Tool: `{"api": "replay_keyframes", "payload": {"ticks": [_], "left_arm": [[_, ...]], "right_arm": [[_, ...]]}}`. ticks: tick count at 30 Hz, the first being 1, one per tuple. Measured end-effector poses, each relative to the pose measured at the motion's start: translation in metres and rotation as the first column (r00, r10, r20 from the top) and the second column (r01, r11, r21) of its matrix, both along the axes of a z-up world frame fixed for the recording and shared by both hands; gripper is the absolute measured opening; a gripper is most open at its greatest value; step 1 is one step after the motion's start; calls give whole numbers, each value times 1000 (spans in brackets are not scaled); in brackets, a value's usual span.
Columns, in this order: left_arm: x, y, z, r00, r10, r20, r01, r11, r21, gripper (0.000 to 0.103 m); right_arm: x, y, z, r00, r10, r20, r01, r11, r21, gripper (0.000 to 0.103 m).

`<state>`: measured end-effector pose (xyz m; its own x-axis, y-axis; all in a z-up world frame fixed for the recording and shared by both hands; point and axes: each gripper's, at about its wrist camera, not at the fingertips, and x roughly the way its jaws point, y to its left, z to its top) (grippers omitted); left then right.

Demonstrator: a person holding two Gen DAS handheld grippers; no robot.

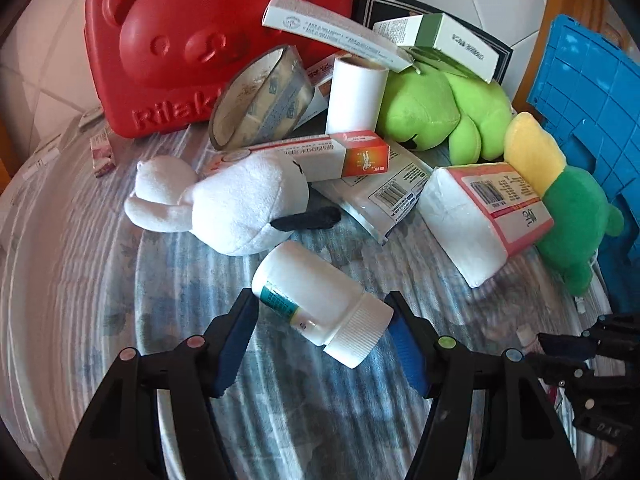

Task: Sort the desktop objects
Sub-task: 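Carry the pill bottle and ointment tube into the blue crate with both tools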

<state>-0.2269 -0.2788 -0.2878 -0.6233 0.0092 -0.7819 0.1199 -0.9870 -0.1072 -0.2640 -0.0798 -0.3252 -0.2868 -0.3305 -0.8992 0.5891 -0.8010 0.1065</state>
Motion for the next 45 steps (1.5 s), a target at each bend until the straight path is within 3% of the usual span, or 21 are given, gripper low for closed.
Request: {"api": "replay_keyframes", "payload": {"ticks": [7, 10, 15, 18, 21, 25, 30, 33, 38, 43, 45], "left_arm": [[39, 5, 56, 989, -67, -132, 58, 996, -71, 64], [44, 13, 89, 976, -105, -193, 87, 991, -102, 64], [60, 43, 145, 937, -205, -281, 166, 974, -157, 64], [69, 69, 181, 898, -286, -334, 237, 954, -182, 64], [71, 104, 214, 835, -387, -391, 335, 922, -197, 64], [74, 161, 257, 714, -515, -474, 473, 854, -216, 64], [71, 236, 299, 601, -604, -523, 576, 781, -241, 64], [69, 280, 318, 549, -633, -545, 618, 747, -244, 64], [60, 351, 339, 494, -664, -561, 652, 710, -266, 64], [46, 399, 354, 510, -654, -558, 644, 721, -256, 66], [44, 410, 358, 519, -650, -555, 620, 734, -279, 81]], "right_arm": [[18, 7, 39, 997, 13, -76, -19, 997, -74, 16], [30, 9, 71, 991, 10, -134, -26, 993, -119, 16], [51, 20, 129, 972, -45, -229, -1, 980, -198, 16], [67, 38, 165, 949, -111, -297, 40, 971, -235, 16], [91, 68, 208, 904, -189, -383, 93, 962, -257, 16], [120, 119, 261, 821, -326, -469, 196, 932, -304, 16], [153, 198, 314, 669, -483, -564, 320, 873, -368, 16], [162, 248, 335, 588, -551, -593, 395, 835, -384, 16], [151, 323, 356, 512, -616, -599, 482, 783, -393, 16], [123, 376, 366, 466, -652, -598, 525, 748, -407, 17], [120, 392, 366, 437, -683, -585, 553, 717, -425, 23]]}}
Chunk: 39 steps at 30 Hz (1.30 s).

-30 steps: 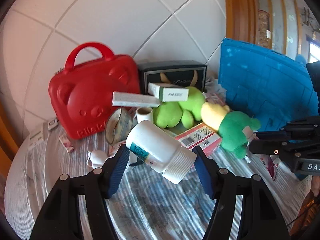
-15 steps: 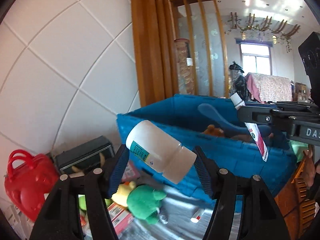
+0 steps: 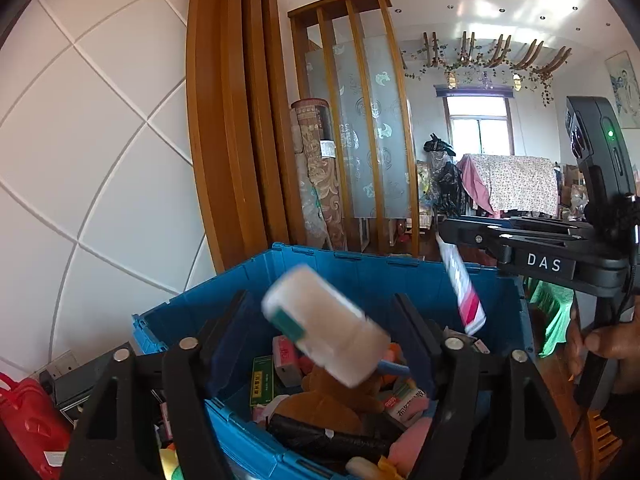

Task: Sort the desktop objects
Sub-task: 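Carry the pill bottle and ointment tube into the blue crate with both tools, then release both items in the crate and move both tools back to the pile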

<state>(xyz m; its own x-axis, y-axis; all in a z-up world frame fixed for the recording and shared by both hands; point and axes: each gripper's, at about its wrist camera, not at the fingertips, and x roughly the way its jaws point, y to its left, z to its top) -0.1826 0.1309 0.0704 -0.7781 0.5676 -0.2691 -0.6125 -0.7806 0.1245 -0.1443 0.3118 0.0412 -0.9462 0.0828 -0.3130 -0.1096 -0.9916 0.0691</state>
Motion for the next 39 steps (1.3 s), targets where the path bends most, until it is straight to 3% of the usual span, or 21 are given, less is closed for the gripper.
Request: {"api": "replay_keyframes", "payload": {"ticks": [2, 4, 5, 10, 16, 21, 28, 33, 39], "left_arm": [[4, 7, 3, 999, 39, -34, -39, 999, -9, 85], [2, 11, 6, 998, 60, -26, -60, 998, 4, 88], [2, 10, 6, 998, 67, -16, -67, 998, 13, 89], [-1, 4, -2, 991, 132, 2, -132, 991, 13, 89], [10, -13, -14, 983, 185, 8, -185, 983, 3, 89], [21, -47, -21, 972, 235, 22, -236, 972, 19, 89], [44, -116, -36, 947, 318, 34, -318, 948, -22, 89], [58, -184, -54, 912, 408, 38, -405, 911, -77, 89], [65, -279, -73, 838, 542, 60, -535, 839, -102, 89]], "right_arm": [[4, 16, 4, 1000, -3, -15, 2, 999, -49, 34], [12, 24, 5, 999, -12, -53, 8, 998, -68, 79], [17, 26, 6, 997, -12, -77, 7, 998, -68, 85], [26, 35, 5, 992, 52, -116, -64, 992, -109, 86], [23, 37, -2, 986, 136, -94, -151, 973, -176, 86], [27, 17, -7, 983, 171, -68, -180, 966, -187, 86], [36, -32, -8, 976, 211, -49, -217, 960, -175, 88], [42, -79, -5, 965, 256, -53, -261, 949, -177, 89], [39, -156, -13, 942, 333, -38, -335, 931, -145, 94]]}}
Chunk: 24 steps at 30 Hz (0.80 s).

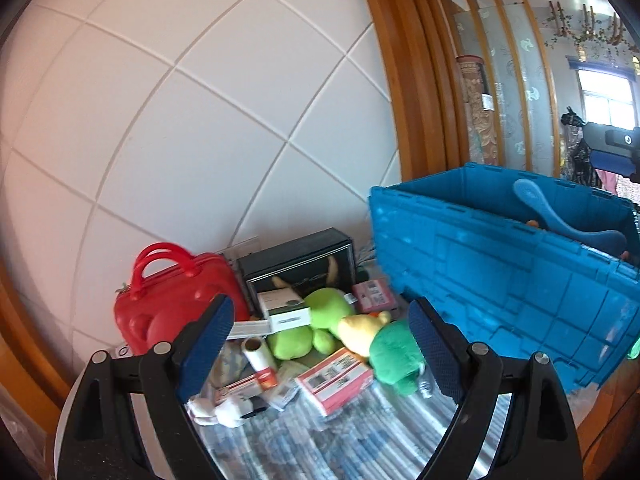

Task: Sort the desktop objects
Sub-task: 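Release both items in the crate and move both tools back to the pile, then grasp the white plush bunny with the left tool while the right tool grasps the white-green patch box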

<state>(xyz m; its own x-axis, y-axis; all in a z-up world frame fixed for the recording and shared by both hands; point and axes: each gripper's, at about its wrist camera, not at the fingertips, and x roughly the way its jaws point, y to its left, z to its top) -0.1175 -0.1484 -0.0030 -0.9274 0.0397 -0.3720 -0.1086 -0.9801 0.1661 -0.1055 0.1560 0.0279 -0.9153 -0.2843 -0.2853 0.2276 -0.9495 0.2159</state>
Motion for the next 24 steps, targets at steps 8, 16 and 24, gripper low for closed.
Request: {"api": "replay_keyframes", "payload": {"ticks": [8, 16, 24], "left_arm": [[-11, -83, -39, 981, 188, 54, -187, 982, -19, 89], [-52, -125, -94, 956, 235, 173, -244, 969, 30, 89], [-99, -146, -147, 933, 232, 275, -246, 969, 18, 89]], "right_arm": [[-48, -88, -49, 986, 141, 91, -144, 989, 24, 95], [-143, -150, -104, 933, 266, 242, -285, 958, 46, 95], [-252, -221, -169, 871, 316, 375, -367, 927, 71, 100]]}}
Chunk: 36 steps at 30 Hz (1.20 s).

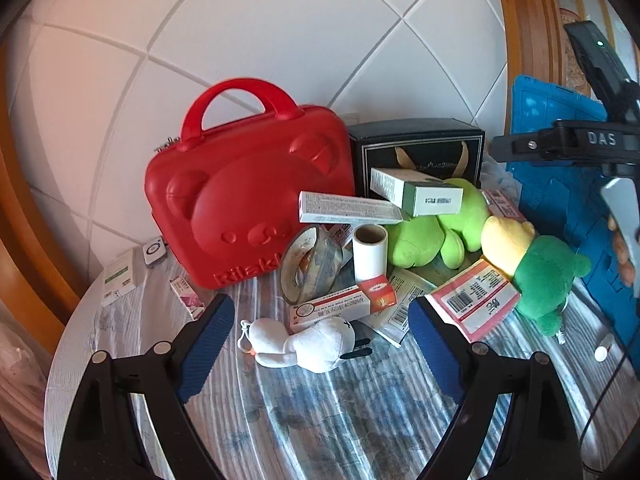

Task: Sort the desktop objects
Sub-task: 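Grasp the white plush bunny with the left tool while the right tool grasps the white-green patch box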

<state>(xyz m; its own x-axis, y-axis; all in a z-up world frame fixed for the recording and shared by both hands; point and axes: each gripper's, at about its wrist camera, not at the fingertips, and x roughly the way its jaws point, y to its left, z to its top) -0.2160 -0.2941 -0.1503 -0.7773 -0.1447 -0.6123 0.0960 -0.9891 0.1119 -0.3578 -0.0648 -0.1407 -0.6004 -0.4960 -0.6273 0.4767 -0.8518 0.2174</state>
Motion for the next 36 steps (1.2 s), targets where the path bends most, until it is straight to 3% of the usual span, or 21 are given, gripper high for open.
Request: {"api": "replay_keyframes", "payload": {"ticks": [3, 8, 13, 18, 20, 25, 27, 28, 31, 33, 36], "left_arm": [[-15, -9, -19, 999, 8, 40, -9, 1000, 23, 89], [-22, -22, -44, 997, 10, 83, -12, 1000, 27, 89], [-22, -33, -61, 994, -14, 112, 12, 1000, 19, 89], [-38, -38, -78, 984, -112, 139, 108, 993, 38, 89], [-48, -35, -83, 972, -178, 153, 174, 984, 38, 89], [-71, -24, -106, 914, -346, 212, 343, 938, 51, 89], [-80, -22, -117, 904, -354, 242, 355, 934, 38, 88], [-85, -23, -125, 895, -355, 269, 350, 934, 69, 85], [-84, -28, -134, 910, -316, 269, 299, 949, 101, 76], [-76, -33, -131, 924, -296, 244, 272, 954, 126, 62], [-65, -37, -128, 934, -267, 236, 235, 960, 156, 59]], "right_arm": [[-32, -29, -23, 1000, 12, -4, -12, 998, 68, 103], [-74, -57, -58, 999, 3, 34, -6, 995, 101, 103], [-107, -55, -84, 993, -48, 112, 42, 997, 59, 103], [-128, -49, -102, 979, -80, 187, 75, 997, 36, 103], [-131, -46, -104, 978, -83, 191, 81, 997, 19, 103], [-136, -48, -104, 979, -83, 185, 79, 997, 25, 103], [-138, -48, -103, 979, -86, 183, 83, 996, 26, 103], [-139, -49, -103, 979, -88, 183, 85, 996, 25, 103], [-141, -49, -103, 978, -94, 187, 92, 996, 22, 103], [-142, -50, -103, 978, -92, 185, 89, 996, 23, 103], [-143, -56, -104, 980, -91, 178, 86, 996, 38, 102]]}}
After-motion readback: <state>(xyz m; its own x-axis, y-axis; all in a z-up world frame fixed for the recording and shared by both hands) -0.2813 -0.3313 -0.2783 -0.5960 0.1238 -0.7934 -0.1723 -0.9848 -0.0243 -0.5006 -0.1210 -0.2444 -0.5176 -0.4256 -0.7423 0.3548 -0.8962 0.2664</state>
